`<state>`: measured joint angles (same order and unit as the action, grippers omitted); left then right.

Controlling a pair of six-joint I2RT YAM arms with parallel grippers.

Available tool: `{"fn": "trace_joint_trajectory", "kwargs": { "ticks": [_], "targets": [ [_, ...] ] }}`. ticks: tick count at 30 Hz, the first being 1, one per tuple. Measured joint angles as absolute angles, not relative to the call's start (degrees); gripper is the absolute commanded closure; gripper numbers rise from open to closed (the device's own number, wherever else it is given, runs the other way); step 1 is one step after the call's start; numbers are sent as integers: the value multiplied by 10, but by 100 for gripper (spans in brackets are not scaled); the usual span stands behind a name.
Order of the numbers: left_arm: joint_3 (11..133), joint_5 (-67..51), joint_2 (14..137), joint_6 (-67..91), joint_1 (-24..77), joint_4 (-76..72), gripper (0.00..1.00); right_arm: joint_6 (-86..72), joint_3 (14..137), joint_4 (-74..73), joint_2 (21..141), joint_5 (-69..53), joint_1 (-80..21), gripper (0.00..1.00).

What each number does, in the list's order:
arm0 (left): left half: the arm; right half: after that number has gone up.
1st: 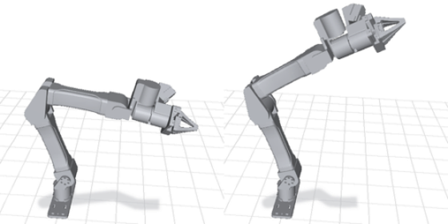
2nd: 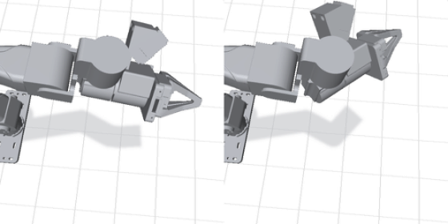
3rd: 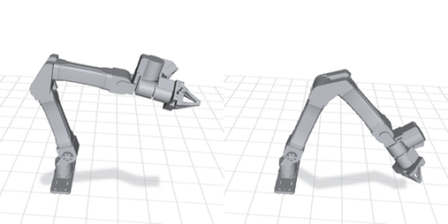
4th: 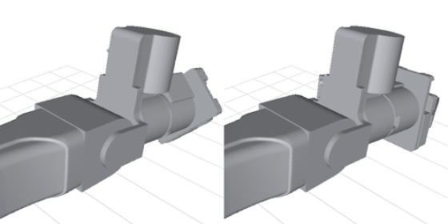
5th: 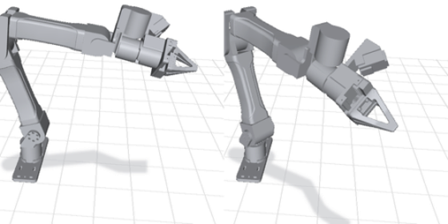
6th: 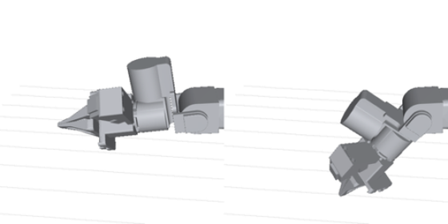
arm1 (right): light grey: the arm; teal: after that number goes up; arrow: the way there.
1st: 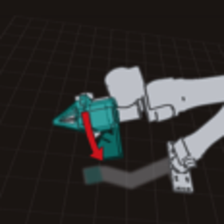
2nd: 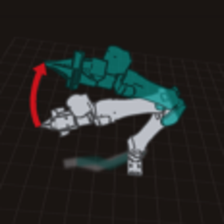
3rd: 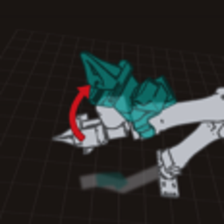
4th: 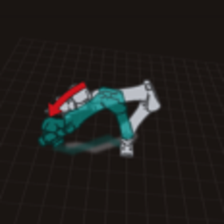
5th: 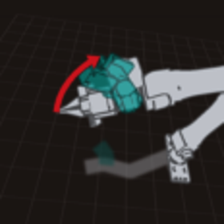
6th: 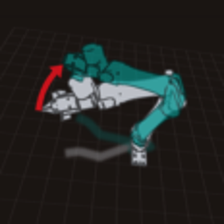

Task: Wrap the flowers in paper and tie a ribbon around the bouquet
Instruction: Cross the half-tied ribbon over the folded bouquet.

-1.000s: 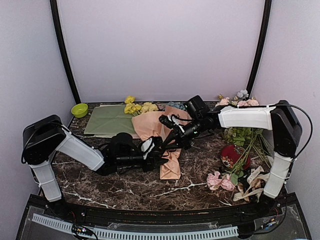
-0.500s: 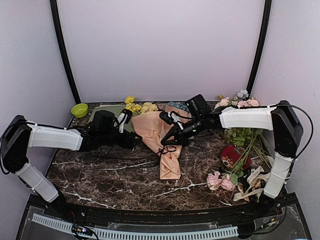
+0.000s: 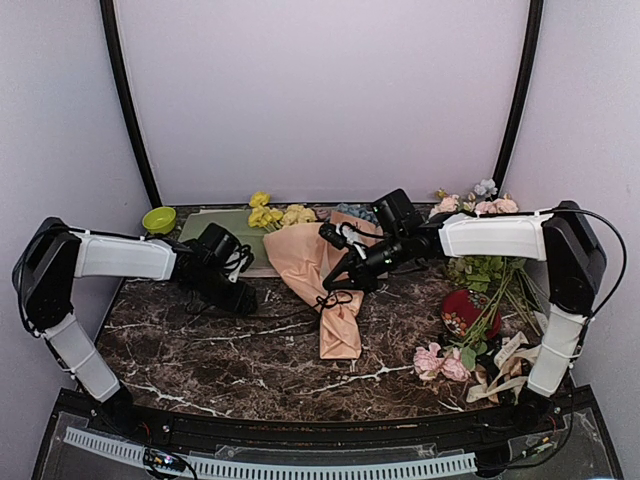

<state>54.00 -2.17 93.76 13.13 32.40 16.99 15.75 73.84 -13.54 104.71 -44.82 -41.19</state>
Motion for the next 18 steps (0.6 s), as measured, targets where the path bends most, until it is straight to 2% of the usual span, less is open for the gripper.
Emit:
{"fn": "trace_joint_trajectory", "kwargs": {
  "ticks": [8, 13, 18],
  "targets": [
    [576, -57, 960, 39, 343, 219, 29, 152, 737, -134, 1047, -447, -412, 100],
    [557, -91, 957, -56, 407, 119, 30, 144, 738, -133, 1047, -447, -412, 100],
    [555, -91, 988, -102, 411, 53, 31, 142, 738, -133, 1047, -447, -412, 100]
  ]
}}
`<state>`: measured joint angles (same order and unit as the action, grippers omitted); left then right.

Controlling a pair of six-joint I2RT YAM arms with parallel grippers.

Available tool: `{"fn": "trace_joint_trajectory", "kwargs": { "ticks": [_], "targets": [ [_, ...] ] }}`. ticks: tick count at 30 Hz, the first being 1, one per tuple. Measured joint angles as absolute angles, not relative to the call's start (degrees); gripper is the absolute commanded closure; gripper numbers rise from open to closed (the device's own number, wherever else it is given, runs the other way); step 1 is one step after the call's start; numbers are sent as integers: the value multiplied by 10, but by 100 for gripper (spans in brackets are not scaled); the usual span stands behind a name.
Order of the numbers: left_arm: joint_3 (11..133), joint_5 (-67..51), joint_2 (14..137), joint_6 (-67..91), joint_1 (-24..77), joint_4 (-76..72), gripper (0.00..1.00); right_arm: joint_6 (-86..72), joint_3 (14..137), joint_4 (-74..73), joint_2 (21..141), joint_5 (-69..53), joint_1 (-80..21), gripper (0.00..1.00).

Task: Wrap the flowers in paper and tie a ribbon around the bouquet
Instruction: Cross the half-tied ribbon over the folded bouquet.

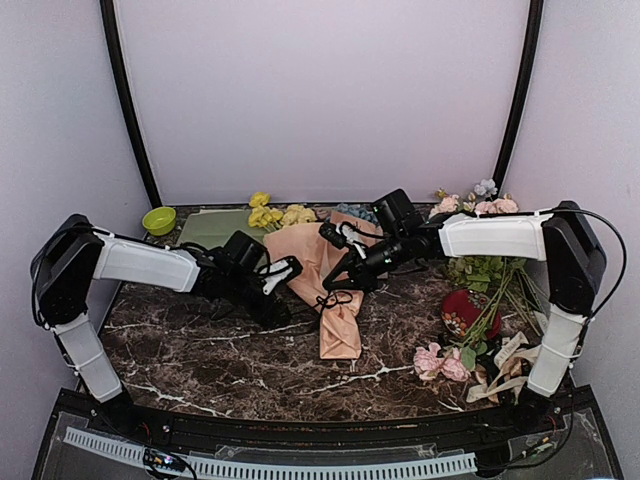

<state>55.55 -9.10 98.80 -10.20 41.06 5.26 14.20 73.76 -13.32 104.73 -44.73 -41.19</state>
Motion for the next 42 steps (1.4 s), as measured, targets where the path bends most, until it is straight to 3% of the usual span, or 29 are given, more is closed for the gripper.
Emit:
{"fn": "trace_joint_trajectory", "kwargs": {
  "ticks": [5, 13, 14, 22, 32, 42],
  "targets": [
    [558, -86, 1035, -121, 410, 26, 40, 138, 738, -133, 1047, -448, -412, 100],
    [558, -83, 1046, -127, 415, -8, 98, 132, 738, -134, 1047, -448, -412, 100],
    [558, -82, 1046, -130, 415, -11, 100, 132, 738, -134, 1047, -448, -412, 100],
    [553, -121, 1030, -131, 420, -4, 100, 119, 742, -135, 1047, -446, -412, 100],
    [559, -233, 914, -167, 478, 51, 100, 67, 786, -128, 1065, -418, -399, 100],
    [663, -319, 938, -183, 504, 53, 100, 48, 799, -123, 1086, -412, -396, 100]
  ]
}}
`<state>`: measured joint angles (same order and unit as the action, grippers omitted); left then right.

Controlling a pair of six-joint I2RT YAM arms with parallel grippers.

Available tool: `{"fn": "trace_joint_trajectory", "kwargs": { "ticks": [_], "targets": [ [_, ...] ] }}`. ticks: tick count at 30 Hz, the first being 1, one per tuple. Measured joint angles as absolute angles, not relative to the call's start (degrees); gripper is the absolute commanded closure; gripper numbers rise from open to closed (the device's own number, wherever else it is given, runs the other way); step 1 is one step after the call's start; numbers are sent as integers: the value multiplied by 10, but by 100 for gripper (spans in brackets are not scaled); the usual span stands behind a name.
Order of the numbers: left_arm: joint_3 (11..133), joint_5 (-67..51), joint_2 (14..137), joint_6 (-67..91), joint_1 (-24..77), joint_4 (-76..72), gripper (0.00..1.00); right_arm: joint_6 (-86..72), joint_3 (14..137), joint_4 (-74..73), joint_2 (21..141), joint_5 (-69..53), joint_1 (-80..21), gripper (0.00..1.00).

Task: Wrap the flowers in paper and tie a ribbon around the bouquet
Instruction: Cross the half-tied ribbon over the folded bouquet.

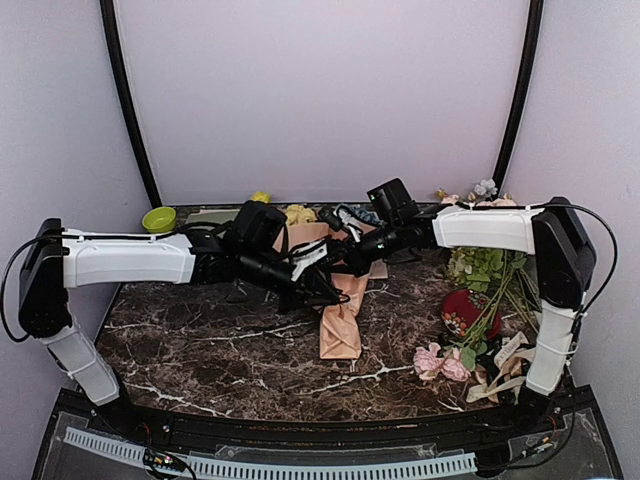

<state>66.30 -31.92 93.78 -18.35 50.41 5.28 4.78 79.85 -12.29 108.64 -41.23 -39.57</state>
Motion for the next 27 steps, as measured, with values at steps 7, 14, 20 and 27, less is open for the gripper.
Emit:
{"fn": "trace_joint_trajectory", "kwargs": {
  "ticks": [7, 14, 20, 27],
  "targets": [
    [730, -355, 1019, -208, 522, 78, 100, 44, 800, -124, 1086, -408, -393, 100],
    [857, -388, 1127, -238, 561, 109, 97, 44, 823, -137, 1087, -406, -392, 100],
    [880, -422, 1163, -236, 578, 99, 94, 44, 823, -143, 1087, -406, -392, 100],
    [879, -382, 1176, -228, 579, 61, 62, 46, 823, -147, 1087, -407, -392, 100]
  ]
}}
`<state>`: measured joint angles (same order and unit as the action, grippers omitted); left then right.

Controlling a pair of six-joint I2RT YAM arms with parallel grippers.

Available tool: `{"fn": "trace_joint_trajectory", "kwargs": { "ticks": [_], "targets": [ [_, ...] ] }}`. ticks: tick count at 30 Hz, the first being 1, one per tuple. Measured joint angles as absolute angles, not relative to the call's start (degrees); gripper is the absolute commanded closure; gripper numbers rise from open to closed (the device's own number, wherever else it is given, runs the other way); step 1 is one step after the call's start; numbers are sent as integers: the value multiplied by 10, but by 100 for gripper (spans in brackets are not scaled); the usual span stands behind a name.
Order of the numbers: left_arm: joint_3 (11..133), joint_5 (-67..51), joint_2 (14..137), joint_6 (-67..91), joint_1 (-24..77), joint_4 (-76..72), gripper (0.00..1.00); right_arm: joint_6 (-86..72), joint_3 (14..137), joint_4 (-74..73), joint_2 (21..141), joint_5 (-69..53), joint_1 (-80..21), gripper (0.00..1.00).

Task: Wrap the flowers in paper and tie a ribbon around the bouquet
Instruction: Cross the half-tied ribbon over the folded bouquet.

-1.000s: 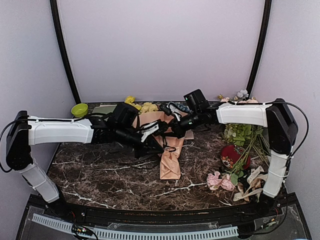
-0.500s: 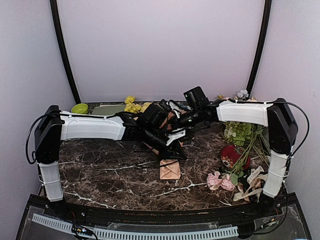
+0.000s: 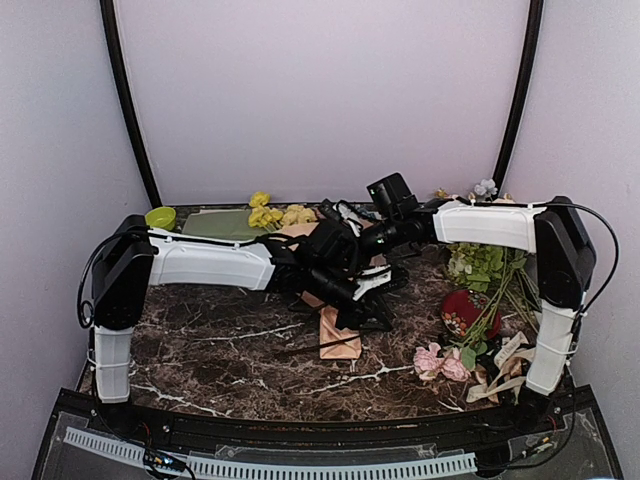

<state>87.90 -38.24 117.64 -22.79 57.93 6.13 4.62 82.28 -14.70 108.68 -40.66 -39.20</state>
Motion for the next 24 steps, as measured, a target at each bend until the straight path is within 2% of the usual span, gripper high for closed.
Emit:
{"fn": "trace_joint_trajectory", "kwargs": {
  "ticks": [4, 7, 13, 17, 24],
  "targets": [
    [879, -320, 1176, -233, 584, 58, 43, 47, 823, -149, 1087, -407, -392, 100],
    [878, -274, 1176, -248, 586, 66, 38, 48, 823, -152, 1087, -405, -392, 100],
    [836, -195, 1142, -292, 588, 85, 37, 50, 823, -160, 1087, -404, -392, 100],
    [767, -182, 1071, -305, 586, 70, 38, 44, 823, -160, 1087, -405, -393, 100],
    [602, -241, 907, -240, 550, -78, 52, 5, 807, -133, 1084, -398, -405, 100]
  ]
}}
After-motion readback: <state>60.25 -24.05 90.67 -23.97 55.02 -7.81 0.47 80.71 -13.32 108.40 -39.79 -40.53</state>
